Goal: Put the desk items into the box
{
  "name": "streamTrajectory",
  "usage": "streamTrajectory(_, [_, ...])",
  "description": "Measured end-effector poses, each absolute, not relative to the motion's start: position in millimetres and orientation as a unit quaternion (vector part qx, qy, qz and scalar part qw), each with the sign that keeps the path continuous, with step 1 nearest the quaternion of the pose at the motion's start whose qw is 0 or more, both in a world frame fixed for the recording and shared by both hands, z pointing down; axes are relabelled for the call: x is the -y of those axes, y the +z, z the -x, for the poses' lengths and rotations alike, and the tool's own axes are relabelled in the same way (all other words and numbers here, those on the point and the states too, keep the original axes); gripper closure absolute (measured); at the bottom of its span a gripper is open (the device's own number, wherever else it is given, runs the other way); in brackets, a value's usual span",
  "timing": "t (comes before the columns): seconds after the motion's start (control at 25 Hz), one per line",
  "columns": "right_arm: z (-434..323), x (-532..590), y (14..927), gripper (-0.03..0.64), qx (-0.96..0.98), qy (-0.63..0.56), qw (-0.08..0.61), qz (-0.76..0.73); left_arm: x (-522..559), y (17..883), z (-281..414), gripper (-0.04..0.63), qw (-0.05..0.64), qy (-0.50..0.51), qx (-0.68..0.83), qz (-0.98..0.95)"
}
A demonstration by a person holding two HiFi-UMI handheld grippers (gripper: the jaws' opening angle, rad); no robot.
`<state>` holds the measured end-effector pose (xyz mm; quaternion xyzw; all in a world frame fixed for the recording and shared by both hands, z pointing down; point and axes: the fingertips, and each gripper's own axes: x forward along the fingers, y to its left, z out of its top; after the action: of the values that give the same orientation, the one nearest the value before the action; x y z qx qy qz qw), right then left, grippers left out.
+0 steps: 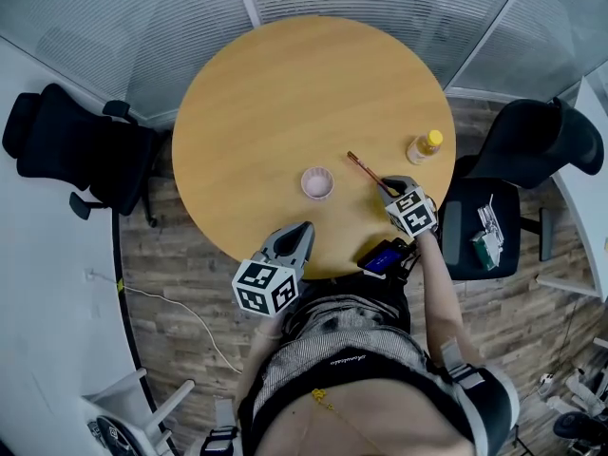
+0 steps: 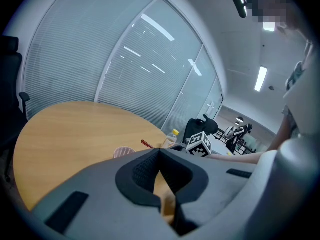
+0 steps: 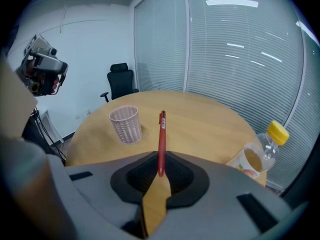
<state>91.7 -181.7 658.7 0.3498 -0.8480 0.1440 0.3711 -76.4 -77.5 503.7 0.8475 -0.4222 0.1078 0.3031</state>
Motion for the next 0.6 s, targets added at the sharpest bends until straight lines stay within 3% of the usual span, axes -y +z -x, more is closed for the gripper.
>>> streamTrajectory(0.6, [-67.6, 171.6, 566.6, 0.558, 0.876, 0.141, 0.283, -0.365, 87.5, 505.7, 74.2, 0.598, 0.297, 0.109, 0.422, -0.850])
